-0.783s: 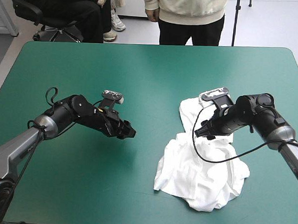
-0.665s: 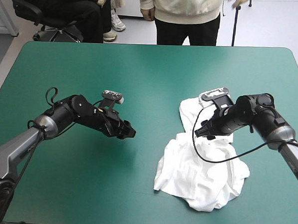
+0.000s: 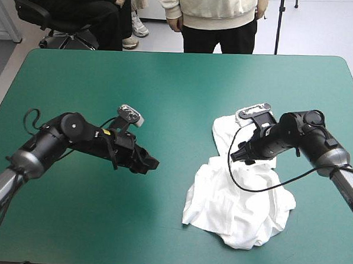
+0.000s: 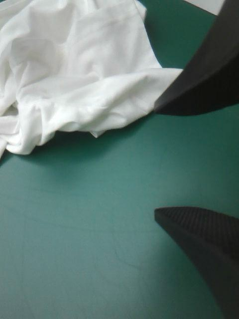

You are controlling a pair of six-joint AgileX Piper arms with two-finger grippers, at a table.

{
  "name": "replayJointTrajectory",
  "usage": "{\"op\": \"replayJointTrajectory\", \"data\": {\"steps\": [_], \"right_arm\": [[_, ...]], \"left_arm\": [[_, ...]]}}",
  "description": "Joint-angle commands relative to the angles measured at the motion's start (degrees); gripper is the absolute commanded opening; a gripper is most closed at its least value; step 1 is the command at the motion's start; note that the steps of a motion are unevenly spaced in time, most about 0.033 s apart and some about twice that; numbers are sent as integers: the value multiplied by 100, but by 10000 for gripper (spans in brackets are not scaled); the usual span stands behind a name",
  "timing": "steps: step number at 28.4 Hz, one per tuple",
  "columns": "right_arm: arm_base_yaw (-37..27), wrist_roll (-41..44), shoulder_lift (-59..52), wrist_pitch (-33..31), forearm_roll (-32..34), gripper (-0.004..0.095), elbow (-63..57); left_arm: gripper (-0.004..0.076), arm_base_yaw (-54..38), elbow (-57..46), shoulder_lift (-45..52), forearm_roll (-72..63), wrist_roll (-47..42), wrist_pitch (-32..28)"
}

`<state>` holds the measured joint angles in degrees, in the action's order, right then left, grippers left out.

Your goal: Fold the cloth

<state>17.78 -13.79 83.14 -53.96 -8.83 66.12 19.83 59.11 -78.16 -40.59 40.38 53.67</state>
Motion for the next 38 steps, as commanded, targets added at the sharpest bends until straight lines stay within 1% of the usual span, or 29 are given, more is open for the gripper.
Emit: {"op": "replayJointTrajectory", "data": {"steps": [1,3,6,12,13,17,19,25,29,31,35,38], "right_arm": [[-46,-27,-172,182,-48,567,173],[-46,-27,-172,182,-48,567,173],[-46,-53,-172,156,-48,567,173],[-46,-139,-172,71,-48,567,173],[-46,-166,-172,20,-56,567,173],[-46,-492,-223,-294,-104,567,173],[-46,-502,-279,-386,-104,567,173],[-46,-502,-716,-673,-93,567,173],[-46,-454,-953,-1463,-93,567,161],[-46,-465,-1008,-1612,-79,568,89],[-46,-487,-1019,-1335,122,570,-328],[-46,-548,-987,-920,184,606,-823]], "left_arm": [[404,26,184,874,636,-836,20],[405,26,184,1354,1026,-1270,20],[404,26,184,2506,2025,-2185,262],[404,26,184,3645,3599,-3382,591],[404,26,172,3791,3794,-3539,696],[405,26,46,4332,4596,-4129,1456],[405,26,-49,4563,4879,-4348,1623],[404,26,-469,5259,5150,-4966,1295],[405,26,-849,5336,5033,-5005,1212],[404,26,-942,5336,4941,-5020,1110],[404,26,-973,5336,4872,-5037,952],[405,26,-973,5336,4872,-5037,904]]}}
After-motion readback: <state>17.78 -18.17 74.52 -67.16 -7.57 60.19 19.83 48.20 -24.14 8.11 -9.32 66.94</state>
